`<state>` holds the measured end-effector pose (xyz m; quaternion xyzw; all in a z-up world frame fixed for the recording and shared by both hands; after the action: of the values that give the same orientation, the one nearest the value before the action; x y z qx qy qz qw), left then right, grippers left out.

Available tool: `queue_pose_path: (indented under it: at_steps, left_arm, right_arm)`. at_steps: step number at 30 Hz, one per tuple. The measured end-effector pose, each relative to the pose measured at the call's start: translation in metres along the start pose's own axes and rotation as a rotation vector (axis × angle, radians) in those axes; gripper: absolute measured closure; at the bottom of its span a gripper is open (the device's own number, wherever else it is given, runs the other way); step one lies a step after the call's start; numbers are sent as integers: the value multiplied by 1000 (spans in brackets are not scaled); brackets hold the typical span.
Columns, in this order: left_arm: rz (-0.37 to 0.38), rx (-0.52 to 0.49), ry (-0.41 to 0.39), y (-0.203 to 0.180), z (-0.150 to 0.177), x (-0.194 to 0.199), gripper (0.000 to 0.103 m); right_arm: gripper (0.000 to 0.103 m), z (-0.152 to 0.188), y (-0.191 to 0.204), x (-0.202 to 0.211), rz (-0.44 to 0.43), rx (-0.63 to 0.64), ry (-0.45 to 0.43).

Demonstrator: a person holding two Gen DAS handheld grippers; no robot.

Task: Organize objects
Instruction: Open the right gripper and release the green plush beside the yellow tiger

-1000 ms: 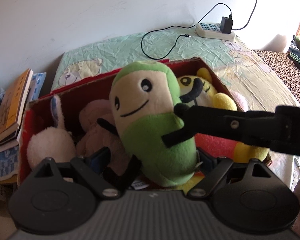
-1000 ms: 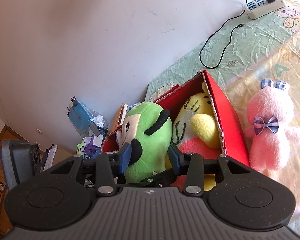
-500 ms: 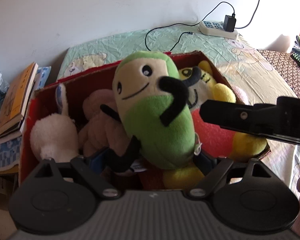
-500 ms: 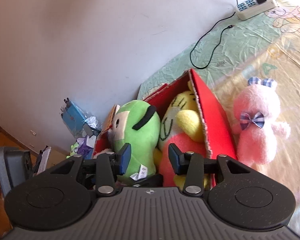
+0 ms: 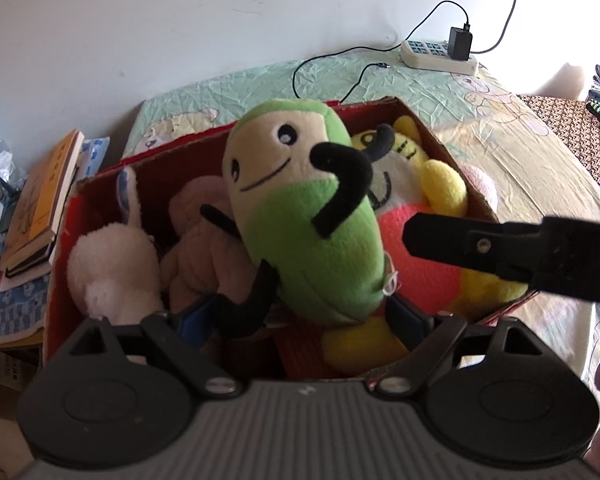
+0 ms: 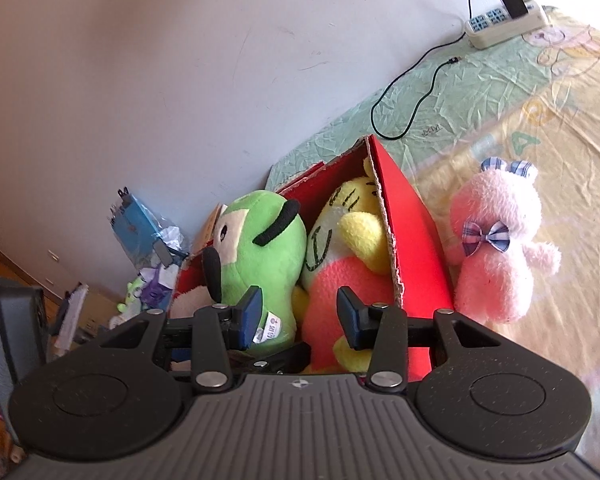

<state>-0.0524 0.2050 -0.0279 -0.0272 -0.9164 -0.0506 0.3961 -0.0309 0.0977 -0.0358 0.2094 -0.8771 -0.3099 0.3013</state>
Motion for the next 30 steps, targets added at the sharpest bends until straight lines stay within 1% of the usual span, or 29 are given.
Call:
queue_pose_path:
  at_steps: [7, 12, 17, 23, 30]
  left_arm:
    - [-4, 14, -2, 0, 2, 1, 16]
    - [3, 33, 3, 2, 3, 2, 16]
    - [2, 40, 0, 2, 4, 3, 16]
    - [-6, 50, -4, 3, 5, 2, 16]
    - [-29, 56, -3, 2, 5, 3, 16]
  right_arm:
    - [60, 1, 0, 1, 8, 24, -8]
    - [60, 4, 3, 1, 22, 76, -17]
    - [59, 5, 2, 2, 15, 74, -29]
    - [59, 7, 5, 2, 17, 119, -40]
    - [59, 6, 4, 3, -9, 119, -46]
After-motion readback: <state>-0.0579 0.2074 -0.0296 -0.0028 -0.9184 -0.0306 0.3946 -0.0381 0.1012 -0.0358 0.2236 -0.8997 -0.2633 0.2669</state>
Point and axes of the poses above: each gripper's, at about its wrist camera, not at the fingertips, and x roughly against the way its jaws point, y to its left, z to its underside, the point moved 6 cm from there along -x, roughly the way its jaws point, and after that the axes turned 8 degrees about -y, right-handed, at the moved point
